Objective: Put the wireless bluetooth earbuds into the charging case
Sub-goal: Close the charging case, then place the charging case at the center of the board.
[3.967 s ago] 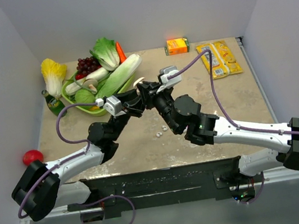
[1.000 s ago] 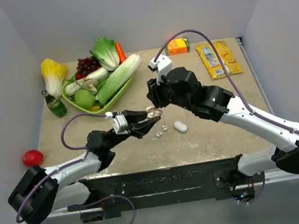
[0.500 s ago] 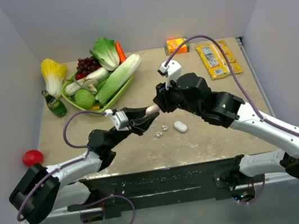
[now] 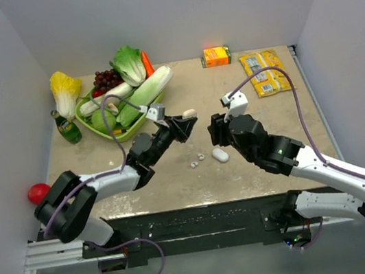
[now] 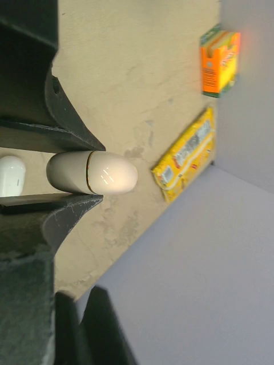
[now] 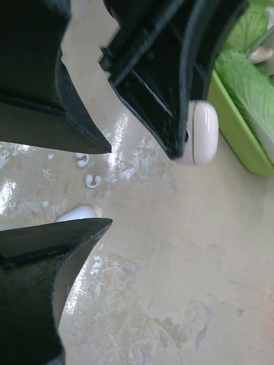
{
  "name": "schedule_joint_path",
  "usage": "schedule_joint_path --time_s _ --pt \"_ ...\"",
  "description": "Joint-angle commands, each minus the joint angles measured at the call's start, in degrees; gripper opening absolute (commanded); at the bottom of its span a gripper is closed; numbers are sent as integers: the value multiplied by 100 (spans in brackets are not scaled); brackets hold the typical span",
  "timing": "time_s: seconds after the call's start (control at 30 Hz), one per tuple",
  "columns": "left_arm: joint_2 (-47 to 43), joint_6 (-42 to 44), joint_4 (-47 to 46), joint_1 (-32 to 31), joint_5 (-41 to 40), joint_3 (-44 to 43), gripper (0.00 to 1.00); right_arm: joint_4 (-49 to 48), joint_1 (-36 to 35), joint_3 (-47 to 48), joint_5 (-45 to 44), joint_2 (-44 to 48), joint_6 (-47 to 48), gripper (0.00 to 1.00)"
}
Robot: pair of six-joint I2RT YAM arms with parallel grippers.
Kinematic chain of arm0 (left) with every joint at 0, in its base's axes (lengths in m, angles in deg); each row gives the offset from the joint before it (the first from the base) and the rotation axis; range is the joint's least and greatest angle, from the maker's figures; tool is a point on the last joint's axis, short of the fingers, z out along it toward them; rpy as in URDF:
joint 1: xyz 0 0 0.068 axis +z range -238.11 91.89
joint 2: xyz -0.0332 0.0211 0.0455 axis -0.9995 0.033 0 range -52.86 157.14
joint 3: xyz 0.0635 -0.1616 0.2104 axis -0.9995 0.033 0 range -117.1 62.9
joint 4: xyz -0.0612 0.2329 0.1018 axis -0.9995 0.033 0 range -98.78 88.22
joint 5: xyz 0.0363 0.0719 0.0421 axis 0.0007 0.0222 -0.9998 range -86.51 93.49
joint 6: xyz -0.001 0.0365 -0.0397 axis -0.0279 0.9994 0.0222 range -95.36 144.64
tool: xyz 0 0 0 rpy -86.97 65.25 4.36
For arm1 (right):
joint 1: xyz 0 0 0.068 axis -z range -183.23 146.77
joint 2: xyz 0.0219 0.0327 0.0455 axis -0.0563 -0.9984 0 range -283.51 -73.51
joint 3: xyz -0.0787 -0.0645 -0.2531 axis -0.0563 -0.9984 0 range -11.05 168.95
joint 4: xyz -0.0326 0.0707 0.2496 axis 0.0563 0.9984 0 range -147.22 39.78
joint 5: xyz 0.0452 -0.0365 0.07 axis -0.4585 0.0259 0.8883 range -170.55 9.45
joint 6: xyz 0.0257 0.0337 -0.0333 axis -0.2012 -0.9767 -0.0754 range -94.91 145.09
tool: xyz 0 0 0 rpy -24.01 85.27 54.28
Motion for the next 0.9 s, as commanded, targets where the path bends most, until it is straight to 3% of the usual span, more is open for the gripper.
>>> schedule_joint_path --time_s 0.0,0.13,0.37,0.5,0.83,0.87 --pt "850 -686 1273 187 18 -872 0 -214 -3 -230 -108 94 -281 52" --pt "1991 -774 2137 336 528 -1961 0 -162 -3 -484 -134 340 -351 53" --pt "3180 -784 3235 477 774 -2895 0 67 -3 -687 -135 595 -492 54" --pt "3629 -775 3614 512 836 -3089 10 128 -3 -696 -108 622 -474 54" --pt "3429 -792 4098 644 590 -2765 51 146 -3 -819 -73 596 -500 55" --pt "3358 -792 4124 705 555 -2694 80 155 -3 -837 -64 587 -527 55"
